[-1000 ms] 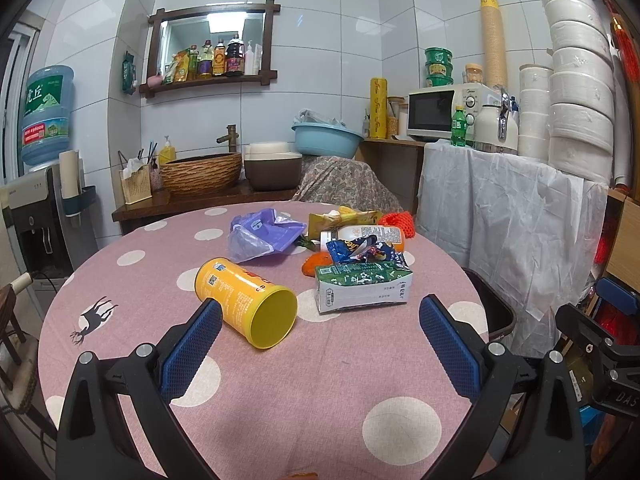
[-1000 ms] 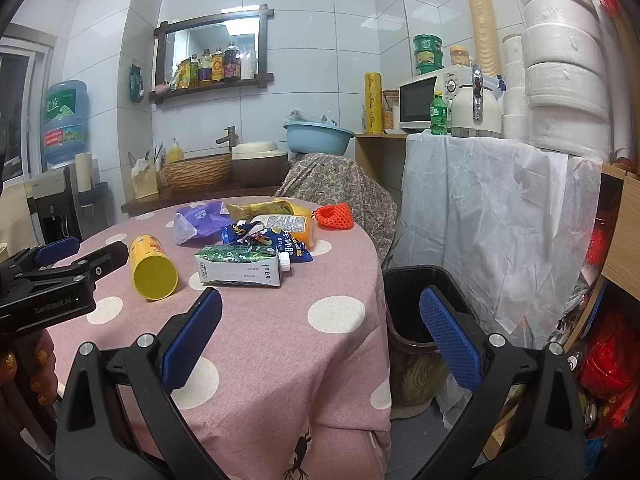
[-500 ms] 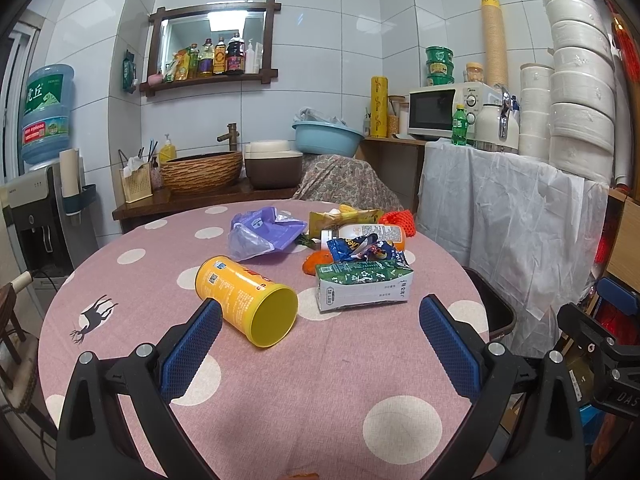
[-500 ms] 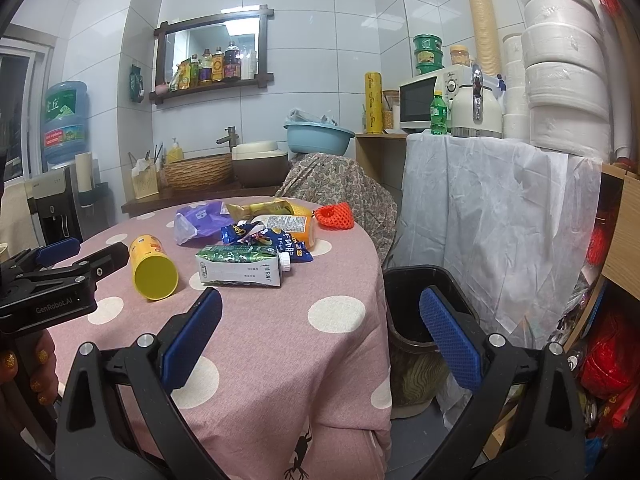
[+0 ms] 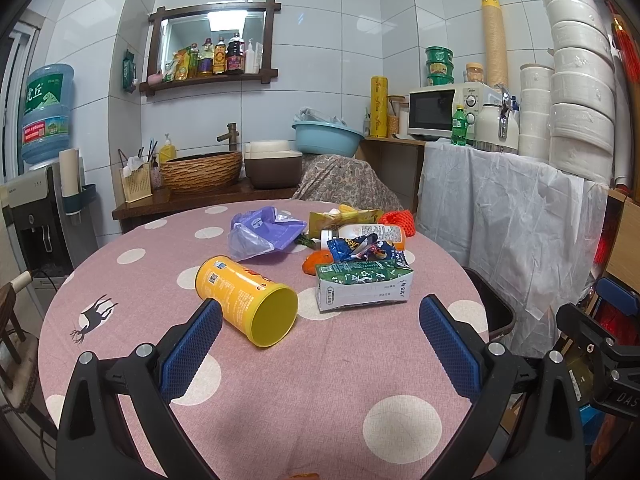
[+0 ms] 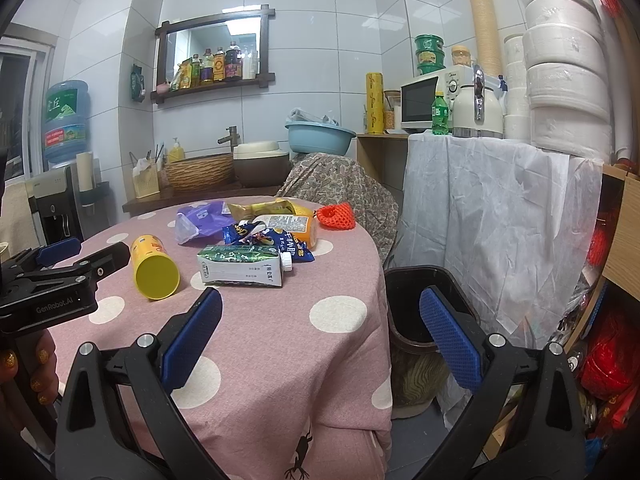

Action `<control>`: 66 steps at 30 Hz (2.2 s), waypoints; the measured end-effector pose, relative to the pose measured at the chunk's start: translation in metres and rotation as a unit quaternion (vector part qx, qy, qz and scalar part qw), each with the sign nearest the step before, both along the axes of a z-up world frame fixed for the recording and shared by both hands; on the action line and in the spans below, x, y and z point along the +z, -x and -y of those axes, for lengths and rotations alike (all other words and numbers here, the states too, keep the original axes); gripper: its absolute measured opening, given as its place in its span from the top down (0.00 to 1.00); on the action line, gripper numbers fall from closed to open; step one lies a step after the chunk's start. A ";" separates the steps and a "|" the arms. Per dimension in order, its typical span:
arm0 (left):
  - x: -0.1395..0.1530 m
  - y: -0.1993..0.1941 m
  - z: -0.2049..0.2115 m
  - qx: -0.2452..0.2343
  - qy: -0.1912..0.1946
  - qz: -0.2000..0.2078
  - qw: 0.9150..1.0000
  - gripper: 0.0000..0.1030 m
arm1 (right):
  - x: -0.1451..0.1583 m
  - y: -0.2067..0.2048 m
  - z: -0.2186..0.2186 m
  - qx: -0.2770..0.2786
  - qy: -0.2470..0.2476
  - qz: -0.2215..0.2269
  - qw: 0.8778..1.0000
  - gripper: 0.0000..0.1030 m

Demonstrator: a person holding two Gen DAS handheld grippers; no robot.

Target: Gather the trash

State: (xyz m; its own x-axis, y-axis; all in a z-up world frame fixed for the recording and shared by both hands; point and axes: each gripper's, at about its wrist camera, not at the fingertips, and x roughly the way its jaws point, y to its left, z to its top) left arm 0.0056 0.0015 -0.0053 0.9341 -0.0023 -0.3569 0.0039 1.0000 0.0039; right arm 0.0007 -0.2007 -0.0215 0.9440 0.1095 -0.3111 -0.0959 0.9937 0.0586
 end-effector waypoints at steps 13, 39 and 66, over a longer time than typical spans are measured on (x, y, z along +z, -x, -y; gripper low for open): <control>0.000 0.000 0.000 0.000 0.000 0.000 1.000 0.05 | 0.000 -0.001 0.000 0.000 0.000 0.000 1.000 0.05; -0.005 0.000 0.001 -0.002 0.001 -0.004 1.000 0.05 | -0.009 -0.004 -0.001 -0.001 0.003 -0.007 1.000 0.05; -0.027 -0.042 -0.058 -0.011 0.080 -0.112 0.990 0.05 | -0.041 -0.092 -0.029 0.137 0.059 -0.110 0.983 0.05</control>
